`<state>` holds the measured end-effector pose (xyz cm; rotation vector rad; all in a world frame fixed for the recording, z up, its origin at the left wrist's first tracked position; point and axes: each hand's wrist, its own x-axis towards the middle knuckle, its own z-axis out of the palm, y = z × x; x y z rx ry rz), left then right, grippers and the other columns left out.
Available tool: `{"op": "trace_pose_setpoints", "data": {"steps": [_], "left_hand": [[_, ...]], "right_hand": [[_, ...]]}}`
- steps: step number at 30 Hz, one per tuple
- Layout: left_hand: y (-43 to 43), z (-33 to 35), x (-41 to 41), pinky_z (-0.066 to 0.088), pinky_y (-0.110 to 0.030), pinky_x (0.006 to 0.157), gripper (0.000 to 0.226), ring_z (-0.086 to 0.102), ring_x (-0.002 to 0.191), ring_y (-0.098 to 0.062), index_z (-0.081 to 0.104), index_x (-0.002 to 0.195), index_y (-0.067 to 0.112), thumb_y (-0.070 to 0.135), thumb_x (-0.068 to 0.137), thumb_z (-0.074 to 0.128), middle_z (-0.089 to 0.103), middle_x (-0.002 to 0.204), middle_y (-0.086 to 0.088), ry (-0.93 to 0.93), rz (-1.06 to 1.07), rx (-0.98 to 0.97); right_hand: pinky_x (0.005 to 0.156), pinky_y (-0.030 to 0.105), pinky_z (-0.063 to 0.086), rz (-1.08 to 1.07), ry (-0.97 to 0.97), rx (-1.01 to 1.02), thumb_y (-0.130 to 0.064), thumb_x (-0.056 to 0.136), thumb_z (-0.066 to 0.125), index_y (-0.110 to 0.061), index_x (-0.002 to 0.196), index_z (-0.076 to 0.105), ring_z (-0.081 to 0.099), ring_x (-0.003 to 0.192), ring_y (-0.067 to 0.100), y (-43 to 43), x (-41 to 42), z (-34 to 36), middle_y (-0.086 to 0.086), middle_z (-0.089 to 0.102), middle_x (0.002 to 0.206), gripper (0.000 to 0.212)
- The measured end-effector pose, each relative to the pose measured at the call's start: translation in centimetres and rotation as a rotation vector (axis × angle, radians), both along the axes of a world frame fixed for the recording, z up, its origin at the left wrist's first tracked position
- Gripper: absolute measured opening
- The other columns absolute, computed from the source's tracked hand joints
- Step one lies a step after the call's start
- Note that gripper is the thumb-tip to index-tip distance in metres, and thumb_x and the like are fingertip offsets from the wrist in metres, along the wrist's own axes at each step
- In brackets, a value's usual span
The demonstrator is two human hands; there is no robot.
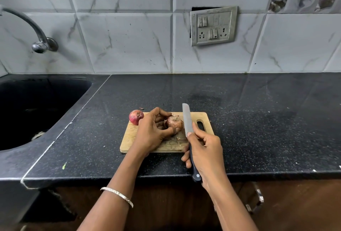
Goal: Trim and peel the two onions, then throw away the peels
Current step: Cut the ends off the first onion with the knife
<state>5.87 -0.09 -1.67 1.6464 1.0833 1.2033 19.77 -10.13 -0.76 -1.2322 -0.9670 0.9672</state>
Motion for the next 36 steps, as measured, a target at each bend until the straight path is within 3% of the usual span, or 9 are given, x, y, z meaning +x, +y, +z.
{"op": "trace_pose_setpoints", "data": {"steps": [4, 14, 19, 25, 30, 36], "left_hand": [[-0.2, 0.1, -0.1, 0.057, -0.018, 0.078, 0.043, 0.073, 0.088, -0.008, 0.064, 0.101, 0.009, -0.001, 0.069, 0.090, 0.074, 0.092, -0.001, -0.007, -0.003, -0.005], [-0.2, 0.2, -0.1, 0.060, -0.026, 0.086, 0.044, 0.075, 0.095, -0.015, 0.063, 0.102, 0.009, 0.001, 0.068, 0.090, 0.076, 0.098, -0.005, -0.024, -0.012, -0.014], [-0.3, 0.2, -0.1, 0.059, -0.024, 0.084, 0.042, 0.075, 0.093, -0.013, 0.063, 0.099, 0.011, 0.001, 0.068, 0.090, 0.075, 0.096, -0.003, -0.021, -0.006, -0.007], [-0.2, 0.1, 0.0, 0.059, -0.023, 0.080, 0.041, 0.072, 0.085, -0.008, 0.065, 0.096, 0.011, 0.000, 0.067, 0.091, 0.075, 0.091, -0.001, -0.004, -0.010, 0.002], [-0.1, -0.1, 0.0, 0.060, -0.027, 0.083, 0.041, 0.072, 0.084, -0.007, 0.066, 0.094, 0.013, 0.000, 0.065, 0.092, 0.074, 0.091, -0.001, 0.003, -0.008, 0.009], [0.0, -0.1, 0.1, 0.058, -0.020, 0.078, 0.040, 0.071, 0.083, -0.004, 0.066, 0.094, 0.011, -0.003, 0.066, 0.091, 0.074, 0.087, 0.002, -0.002, -0.011, -0.001]], "right_hand": [[0.034, 0.026, 0.040, 0.046, 0.037, -0.017, -0.011, 0.101, 0.057, -0.047, 0.105, 0.061, 0.053, 0.040, 0.019, 0.2, 0.0, 0.3, 0.008, 0.058, 0.055, 0.036], [0.033, 0.024, 0.038, 0.037, 0.099, -0.029, -0.011, 0.101, 0.058, -0.026, 0.135, 0.060, 0.050, 0.039, 0.019, 0.0, 0.2, 0.0, 0.011, 0.057, 0.056, 0.038], [0.034, 0.025, 0.038, 0.051, 0.086, -0.031, -0.013, 0.101, 0.057, -0.032, 0.130, 0.061, 0.051, 0.040, 0.019, -0.1, 0.1, 0.0, 0.010, 0.058, 0.057, 0.035], [0.033, 0.024, 0.036, 0.039, 0.110, -0.040, -0.011, 0.101, 0.057, -0.041, 0.108, 0.064, 0.050, 0.038, 0.019, 0.2, -0.3, 0.5, 0.009, 0.056, 0.053, 0.031], [0.034, 0.023, 0.034, 0.021, 0.137, -0.080, -0.009, 0.101, 0.056, -0.015, 0.130, 0.065, 0.048, 0.038, 0.018, 2.2, -0.4, 0.6, 0.007, 0.053, 0.049, 0.031], [0.033, 0.023, 0.034, 0.049, 0.143, -0.053, -0.009, 0.102, 0.055, -0.023, 0.134, 0.060, 0.049, 0.038, 0.019, -0.3, -0.8, 0.0, 0.011, 0.055, 0.052, 0.036]]}}
